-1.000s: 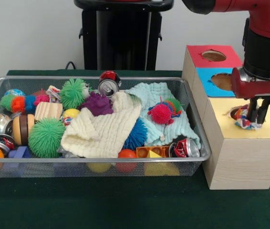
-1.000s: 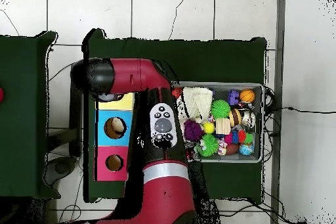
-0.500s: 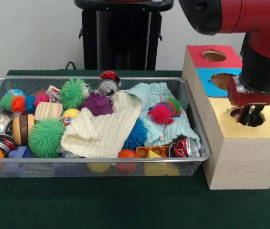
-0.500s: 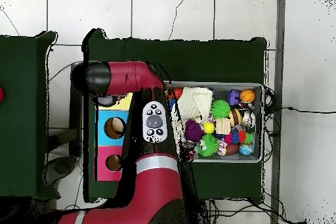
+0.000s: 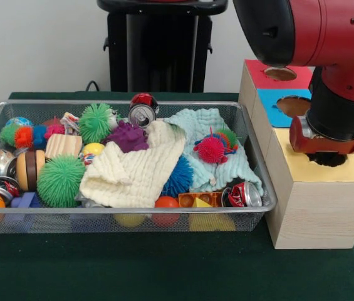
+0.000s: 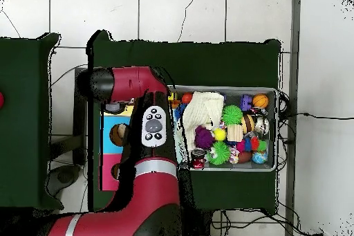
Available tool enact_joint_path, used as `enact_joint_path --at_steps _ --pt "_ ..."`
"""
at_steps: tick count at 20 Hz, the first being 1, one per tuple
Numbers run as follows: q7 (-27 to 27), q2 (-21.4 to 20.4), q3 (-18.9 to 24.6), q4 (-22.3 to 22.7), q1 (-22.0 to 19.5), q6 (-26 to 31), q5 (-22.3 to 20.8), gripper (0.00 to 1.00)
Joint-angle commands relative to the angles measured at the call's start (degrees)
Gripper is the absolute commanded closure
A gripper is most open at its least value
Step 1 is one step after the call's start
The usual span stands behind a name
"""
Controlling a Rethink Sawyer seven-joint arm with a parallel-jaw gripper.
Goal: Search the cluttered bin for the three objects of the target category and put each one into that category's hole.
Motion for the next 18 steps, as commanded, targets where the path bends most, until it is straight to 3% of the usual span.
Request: enact_joint_path --at_steps 1,9,10,18 --pt "11.71 5.77 -2.7 -0.05 0.51 9.21 -1.74 1.0" --pt "9.55 6.74 -3.01 -1.64 0.69 10.1 -1.42 1.0" --pt "9.32 6.72 -3.05 -1.64 0.74 10.02 -1.48 0.0" --pt "8.73 6.77 -3.43 -1.59 1.06 9.6 -1.62 0.0"
